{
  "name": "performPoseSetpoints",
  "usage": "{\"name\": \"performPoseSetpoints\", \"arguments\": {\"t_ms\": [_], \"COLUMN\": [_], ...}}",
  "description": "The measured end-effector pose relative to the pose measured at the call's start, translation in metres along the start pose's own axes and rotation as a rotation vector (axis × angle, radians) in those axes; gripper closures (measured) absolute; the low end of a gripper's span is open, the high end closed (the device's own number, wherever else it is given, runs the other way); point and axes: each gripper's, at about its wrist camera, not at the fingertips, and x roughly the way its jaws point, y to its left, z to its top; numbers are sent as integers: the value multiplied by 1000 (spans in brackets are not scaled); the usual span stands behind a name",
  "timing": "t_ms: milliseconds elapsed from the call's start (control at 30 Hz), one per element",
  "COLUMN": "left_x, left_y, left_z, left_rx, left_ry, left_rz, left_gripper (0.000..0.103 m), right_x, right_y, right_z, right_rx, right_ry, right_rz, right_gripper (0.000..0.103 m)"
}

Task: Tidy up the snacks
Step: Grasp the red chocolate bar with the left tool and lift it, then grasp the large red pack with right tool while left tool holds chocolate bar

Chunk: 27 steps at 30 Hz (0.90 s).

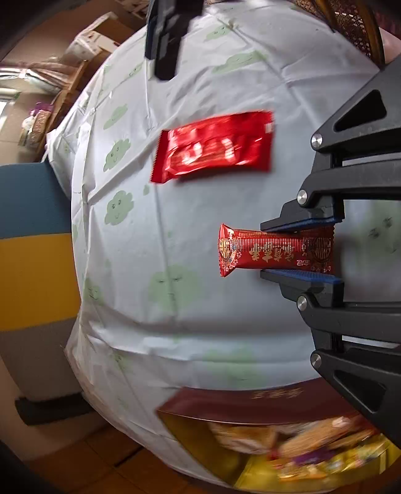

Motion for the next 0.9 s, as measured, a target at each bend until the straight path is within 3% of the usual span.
{"name": "performPoseSetpoints", "arguments": {"t_ms": [200,433,600,767,900], "left_x": [-7,-10,-13,-14,-14], "left_y": [-9,6,3,7,9], "left_z": [-39,-46,-53,-57,-58], "left_rx": [-31,-92,-86,-106,-123], "left_ry": [-111,-139,-171,-194,-199], "left_rz": [14,-72,-66,-87,-108], "left_gripper": [80,80,80,80,80], "right_x": [10,23,20,40,63], "right_y": [-1,13,31,63,81], "right_z": [-1,-11,-8,-4,-1], "right_rx": [13,43,107,117,127], "right_ry": [5,64,69,81,93], "right_rz": [2,84,133,101,29], "right_gripper": [22,22,20,6,6]}}
